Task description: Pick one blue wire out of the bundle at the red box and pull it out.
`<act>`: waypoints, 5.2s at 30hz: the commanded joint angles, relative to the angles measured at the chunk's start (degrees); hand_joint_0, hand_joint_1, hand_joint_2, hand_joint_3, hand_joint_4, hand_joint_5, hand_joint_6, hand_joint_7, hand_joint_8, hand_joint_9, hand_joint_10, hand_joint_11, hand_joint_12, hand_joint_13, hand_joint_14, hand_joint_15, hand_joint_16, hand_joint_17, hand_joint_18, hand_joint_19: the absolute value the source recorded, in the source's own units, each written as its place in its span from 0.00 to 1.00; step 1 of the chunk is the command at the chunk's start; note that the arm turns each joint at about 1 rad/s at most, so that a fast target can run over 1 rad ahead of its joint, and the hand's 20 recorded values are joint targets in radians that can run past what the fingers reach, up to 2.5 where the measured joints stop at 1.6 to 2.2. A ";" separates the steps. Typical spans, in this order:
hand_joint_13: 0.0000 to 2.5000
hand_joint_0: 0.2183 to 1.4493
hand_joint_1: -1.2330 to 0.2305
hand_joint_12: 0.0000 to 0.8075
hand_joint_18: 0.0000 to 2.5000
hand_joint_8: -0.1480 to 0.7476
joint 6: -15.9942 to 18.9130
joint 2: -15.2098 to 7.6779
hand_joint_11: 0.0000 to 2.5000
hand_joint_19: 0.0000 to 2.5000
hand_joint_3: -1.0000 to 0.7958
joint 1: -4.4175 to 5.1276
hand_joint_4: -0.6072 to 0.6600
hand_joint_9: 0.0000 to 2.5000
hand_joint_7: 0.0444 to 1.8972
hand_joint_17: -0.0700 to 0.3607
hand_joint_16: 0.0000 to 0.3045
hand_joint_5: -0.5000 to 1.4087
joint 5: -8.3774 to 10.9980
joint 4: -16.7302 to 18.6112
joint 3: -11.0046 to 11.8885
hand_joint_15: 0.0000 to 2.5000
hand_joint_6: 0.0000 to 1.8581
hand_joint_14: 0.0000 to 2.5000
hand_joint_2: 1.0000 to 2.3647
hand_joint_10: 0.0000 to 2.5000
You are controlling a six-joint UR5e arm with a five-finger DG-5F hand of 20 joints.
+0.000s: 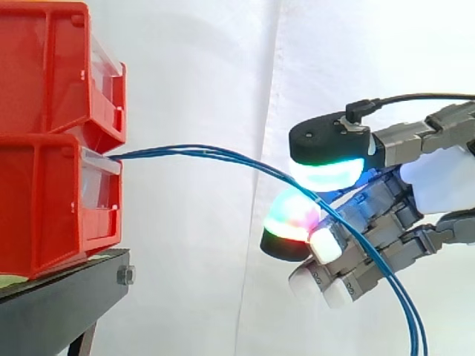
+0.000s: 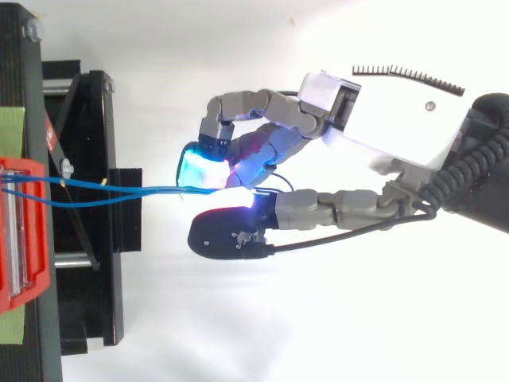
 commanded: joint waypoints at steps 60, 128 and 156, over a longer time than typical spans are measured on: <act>0.27 0.30 0.42 0.47 0.18 0.45 -0.18 -0.06 0.22 0.22 0.43 -0.03 0.74 0.43 0.69 0.50 0.21 0.24 0.18 0.50 0.00 0.16 0.27 0.01 0.01 0.01; 0.29 0.33 0.32 0.51 0.21 0.49 -0.09 0.03 0.24 0.21 0.52 0.15 0.72 0.43 0.49 0.53 0.23 0.21 0.00 0.41 1.58 0.17 0.37 0.01 0.00 0.01; 0.29 0.32 0.35 0.47 0.20 0.45 -0.09 -0.06 0.18 0.22 0.49 0.32 0.82 0.44 0.70 0.51 0.22 0.24 -0.08 0.41 1.67 0.16 0.27 0.01 0.01 0.01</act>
